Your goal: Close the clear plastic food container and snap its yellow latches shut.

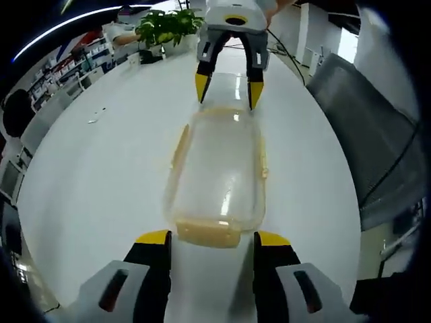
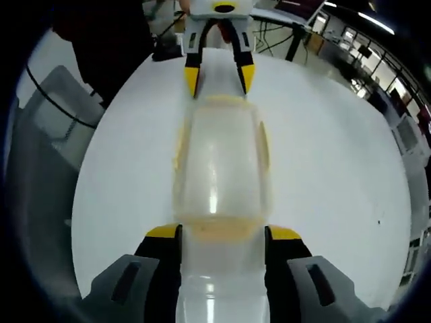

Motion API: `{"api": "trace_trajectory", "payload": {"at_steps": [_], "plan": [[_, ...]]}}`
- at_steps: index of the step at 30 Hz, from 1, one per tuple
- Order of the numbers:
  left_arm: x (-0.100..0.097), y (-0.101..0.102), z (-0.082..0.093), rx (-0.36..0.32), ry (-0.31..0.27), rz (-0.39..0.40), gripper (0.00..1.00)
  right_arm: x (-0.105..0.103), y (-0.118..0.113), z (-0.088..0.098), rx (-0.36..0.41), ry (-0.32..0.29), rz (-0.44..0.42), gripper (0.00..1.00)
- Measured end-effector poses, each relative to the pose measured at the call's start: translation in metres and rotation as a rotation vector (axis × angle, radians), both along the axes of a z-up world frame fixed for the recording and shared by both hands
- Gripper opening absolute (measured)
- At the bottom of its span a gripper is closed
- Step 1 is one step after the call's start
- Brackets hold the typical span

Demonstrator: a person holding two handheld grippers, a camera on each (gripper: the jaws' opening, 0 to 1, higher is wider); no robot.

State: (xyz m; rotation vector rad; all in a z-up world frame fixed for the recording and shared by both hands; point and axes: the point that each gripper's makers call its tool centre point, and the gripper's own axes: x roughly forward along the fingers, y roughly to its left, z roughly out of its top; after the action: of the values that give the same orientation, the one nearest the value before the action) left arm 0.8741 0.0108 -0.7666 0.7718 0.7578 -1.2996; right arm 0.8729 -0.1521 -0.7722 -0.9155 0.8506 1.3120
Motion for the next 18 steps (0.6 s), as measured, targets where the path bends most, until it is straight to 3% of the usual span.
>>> {"api": "trace_trajectory", "payload": {"at_steps": [7, 18], "plan": [[-0.002, 0.004, -0.008, 0.027, 0.022, -0.032, 0.43, 0.000, 0.002, -0.009, -0.024, 0.019, 0.024, 0.46], [0.001, 0.001, -0.014, 0.015, 0.025, -0.039, 0.43, -0.003, -0.001, -0.017, -0.061, 0.034, 0.049, 0.45]]}}
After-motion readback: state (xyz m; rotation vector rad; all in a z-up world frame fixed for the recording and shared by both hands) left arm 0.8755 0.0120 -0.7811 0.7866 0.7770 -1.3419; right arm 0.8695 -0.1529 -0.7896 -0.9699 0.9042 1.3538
